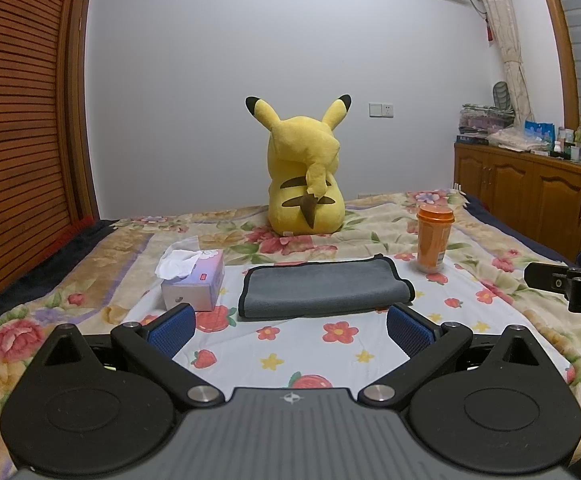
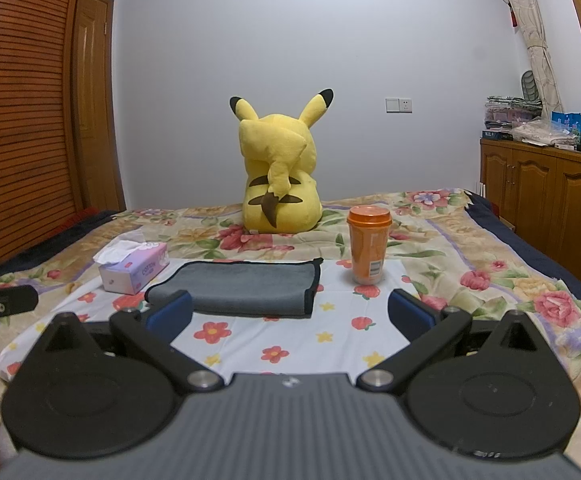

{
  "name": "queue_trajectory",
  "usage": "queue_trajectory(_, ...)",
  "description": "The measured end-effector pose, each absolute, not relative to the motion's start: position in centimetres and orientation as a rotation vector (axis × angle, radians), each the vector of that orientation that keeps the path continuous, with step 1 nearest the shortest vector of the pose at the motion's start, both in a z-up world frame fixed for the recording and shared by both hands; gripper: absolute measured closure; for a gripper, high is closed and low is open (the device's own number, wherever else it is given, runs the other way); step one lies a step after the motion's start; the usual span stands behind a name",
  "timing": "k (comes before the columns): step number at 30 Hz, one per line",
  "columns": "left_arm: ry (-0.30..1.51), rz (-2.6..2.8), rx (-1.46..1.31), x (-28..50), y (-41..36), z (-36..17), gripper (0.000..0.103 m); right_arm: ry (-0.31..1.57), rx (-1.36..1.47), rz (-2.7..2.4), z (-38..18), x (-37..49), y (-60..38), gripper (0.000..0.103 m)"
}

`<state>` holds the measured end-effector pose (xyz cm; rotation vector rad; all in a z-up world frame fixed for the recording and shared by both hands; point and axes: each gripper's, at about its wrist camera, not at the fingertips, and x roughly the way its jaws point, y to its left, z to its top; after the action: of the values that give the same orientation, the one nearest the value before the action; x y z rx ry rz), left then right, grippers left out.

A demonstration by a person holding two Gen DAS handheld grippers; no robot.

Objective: Fold towel

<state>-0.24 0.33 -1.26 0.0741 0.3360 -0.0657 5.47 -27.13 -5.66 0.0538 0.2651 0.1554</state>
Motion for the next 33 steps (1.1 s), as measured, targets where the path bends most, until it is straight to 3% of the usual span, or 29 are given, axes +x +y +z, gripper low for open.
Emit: queue_trajectory(33, 0.336, -0.063, 0.076, -0.26, 0.11, -1.24, 0.000, 0.264, 0.054, 0.156, -5.67, 5.46, -27.14, 0.000)
